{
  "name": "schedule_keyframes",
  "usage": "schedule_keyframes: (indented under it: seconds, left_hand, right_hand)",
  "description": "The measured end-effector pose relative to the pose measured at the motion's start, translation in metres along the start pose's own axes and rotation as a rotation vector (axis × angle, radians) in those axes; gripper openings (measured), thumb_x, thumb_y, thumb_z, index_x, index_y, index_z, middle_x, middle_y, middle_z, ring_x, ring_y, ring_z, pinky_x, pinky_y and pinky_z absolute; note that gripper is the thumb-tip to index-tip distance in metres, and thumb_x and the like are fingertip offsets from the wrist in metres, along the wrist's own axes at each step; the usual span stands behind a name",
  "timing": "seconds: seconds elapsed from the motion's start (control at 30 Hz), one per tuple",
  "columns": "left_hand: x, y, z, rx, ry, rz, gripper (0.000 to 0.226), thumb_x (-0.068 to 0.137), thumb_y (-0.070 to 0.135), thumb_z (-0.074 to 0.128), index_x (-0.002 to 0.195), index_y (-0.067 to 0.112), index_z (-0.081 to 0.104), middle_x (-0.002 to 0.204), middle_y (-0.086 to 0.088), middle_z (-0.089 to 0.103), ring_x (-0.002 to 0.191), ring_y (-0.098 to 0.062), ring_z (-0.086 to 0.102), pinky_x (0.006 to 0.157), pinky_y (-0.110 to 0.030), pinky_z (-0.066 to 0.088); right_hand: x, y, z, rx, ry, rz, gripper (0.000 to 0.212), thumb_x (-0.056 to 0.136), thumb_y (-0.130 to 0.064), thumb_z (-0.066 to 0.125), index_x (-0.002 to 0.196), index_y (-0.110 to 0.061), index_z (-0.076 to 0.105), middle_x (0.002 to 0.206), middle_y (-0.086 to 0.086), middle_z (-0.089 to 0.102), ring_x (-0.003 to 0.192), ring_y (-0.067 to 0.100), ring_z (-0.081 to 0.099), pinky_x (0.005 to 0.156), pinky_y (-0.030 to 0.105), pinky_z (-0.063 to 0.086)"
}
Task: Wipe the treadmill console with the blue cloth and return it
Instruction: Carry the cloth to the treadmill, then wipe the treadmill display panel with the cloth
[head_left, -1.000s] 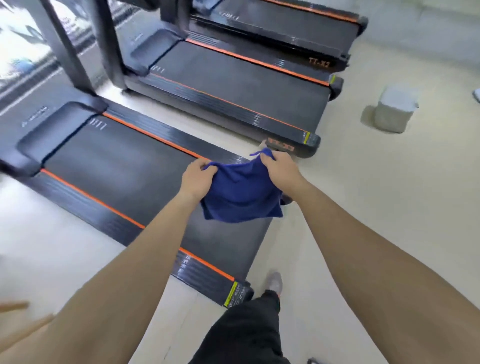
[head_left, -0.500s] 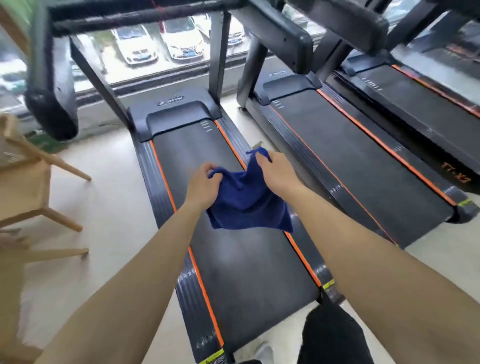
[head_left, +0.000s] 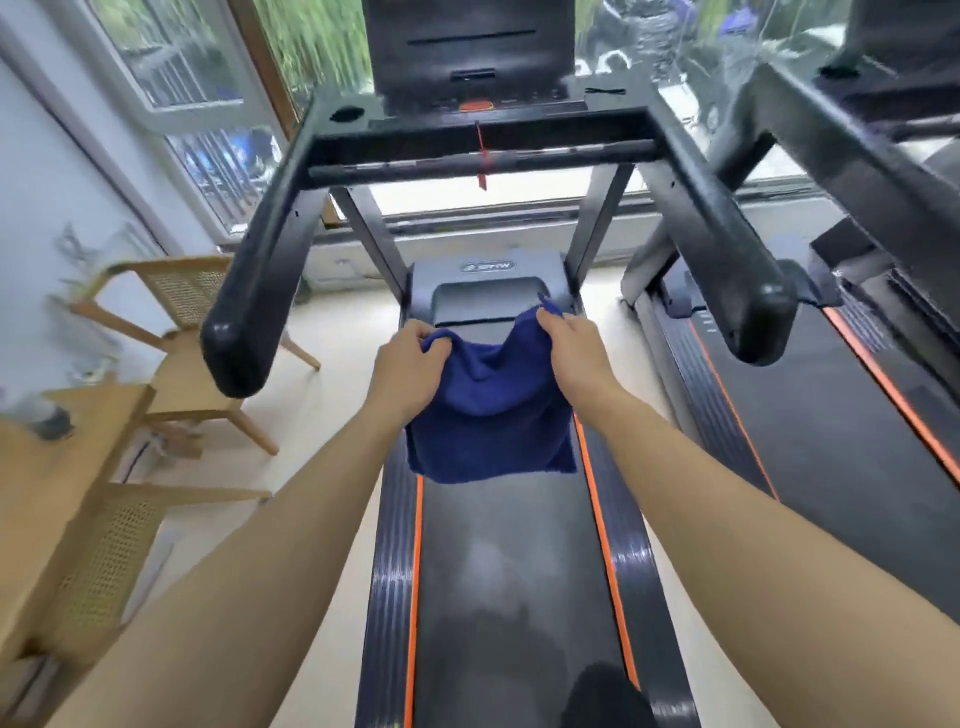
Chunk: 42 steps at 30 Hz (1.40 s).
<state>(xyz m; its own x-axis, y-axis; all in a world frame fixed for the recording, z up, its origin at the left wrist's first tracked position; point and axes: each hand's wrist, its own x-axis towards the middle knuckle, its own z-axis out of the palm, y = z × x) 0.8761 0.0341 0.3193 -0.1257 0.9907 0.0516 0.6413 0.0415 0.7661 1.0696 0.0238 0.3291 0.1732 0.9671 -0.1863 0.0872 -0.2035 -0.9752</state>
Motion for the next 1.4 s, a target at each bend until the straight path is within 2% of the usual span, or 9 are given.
schedule_keyframes:
  seconds: [0.1,0.4,0.53,0.7,0.97,1.03,1.13,1.27,1.4]
  left_hand:
    - [0.039,0.049,-0.024,0.055,0.035,-0.06,0.013,0.099,0.023,0.05,0.089,0.017,0.056,0.083,0.004,0.056,0.078,-0.016,0.051,0.056,-0.017,0.031]
    - [0.144,0.139,-0.097,0.026,0.132,-0.115,0.03,0.098,0.032,0.049,0.101,0.008,0.067,0.092,-0.007,0.068,0.087,-0.027,0.056,0.067,-0.034,0.038]
    - [0.203,0.134,-0.103,-0.117,0.172,-0.13,0.033,0.096,0.036,0.055,0.092,0.004,0.064,0.086,-0.009,0.068,0.085,-0.026,0.06,0.067,-0.024,0.041]
    - [0.299,0.122,-0.105,-0.167,0.19,-0.113,0.045,0.094,0.041,0.059,0.067,0.007,0.046,0.061,0.002,0.048,0.062,-0.016,0.045,0.059,-0.03,0.035]
    - [0.46,0.116,-0.123,-0.211,-0.013,-0.094,0.041,0.095,0.039,0.057,0.065,0.016,0.043,0.06,0.003,0.044,0.061,-0.017,0.04,0.06,-0.034,0.031]
    - [0.494,0.119,-0.128,-0.285,-0.055,-0.115,0.038,0.096,0.038,0.057,0.07,0.012,0.051,0.065,0.001,0.05,0.064,-0.016,0.044,0.061,-0.033,0.034]
    - [0.542,0.124,-0.132,-0.324,-0.129,-0.123,0.033,0.094,0.041,0.057,0.078,0.012,0.056,0.073,-0.003,0.052,0.068,-0.015,0.046,0.063,-0.032,0.034]
    - [0.597,0.129,-0.13,-0.391,-0.289,-0.123,0.044,0.072,0.054,0.064,0.081,0.011,0.064,0.076,-0.005,0.058,0.074,-0.017,0.051,0.071,-0.036,0.037]
    - [0.643,0.144,-0.136,-0.398,-0.41,-0.106,0.04,0.067,0.041,0.081,0.096,0.013,0.076,0.095,-0.01,0.077,0.084,-0.021,0.069,0.08,-0.035,0.05]
  right_hand:
    - [0.042,-0.059,-0.013,-0.006,-0.065,0.049,0.031,0.099,-0.034,0.051,0.086,-0.011,0.066,0.092,0.008,0.067,0.083,0.02,0.057,0.075,0.034,0.042]
    - [0.142,-0.202,-0.022,-0.063,-0.162,0.005,0.04,0.101,-0.044,0.044,0.097,-0.011,0.066,0.089,0.001,0.063,0.083,0.02,0.058,0.07,0.033,0.04]
    - [0.196,-0.222,-0.003,0.082,-0.185,0.057,0.043,0.096,-0.057,0.048,0.087,-0.021,0.068,0.09,0.0,0.072,0.085,0.023,0.065,0.076,0.034,0.045]
    - [0.276,-0.243,0.033,0.041,-0.152,-0.013,0.042,0.105,-0.041,0.043,0.092,-0.01,0.069,0.08,-0.001,0.069,0.075,0.016,0.062,0.068,0.027,0.049]
    - [0.406,-0.288,0.086,-0.345,-0.268,-0.081,0.02,0.086,-0.039,0.059,0.075,-0.022,0.059,0.07,-0.001,0.051,0.071,0.018,0.044,0.071,0.037,0.033]
    - [0.433,-0.295,0.088,-0.424,-0.357,-0.09,0.021,0.073,-0.037,0.065,0.088,-0.022,0.059,0.075,-0.002,0.056,0.074,0.02,0.05,0.074,0.038,0.041]
    - [0.474,-0.3,0.088,-0.64,-0.446,-0.113,0.06,0.067,-0.033,0.079,0.123,-0.033,0.055,0.101,-0.01,0.066,0.088,0.015,0.064,0.076,0.03,0.052]
    - [0.526,-0.307,0.1,-0.697,-0.418,-0.245,0.008,0.082,-0.027,0.073,0.086,-0.031,0.066,0.079,-0.01,0.064,0.077,0.014,0.057,0.073,0.032,0.044]
    - [0.576,-0.319,0.111,-0.404,-0.461,-0.193,0.013,0.087,-0.022,0.065,0.076,-0.015,0.062,0.072,-0.007,0.057,0.069,0.011,0.05,0.07,0.033,0.037]
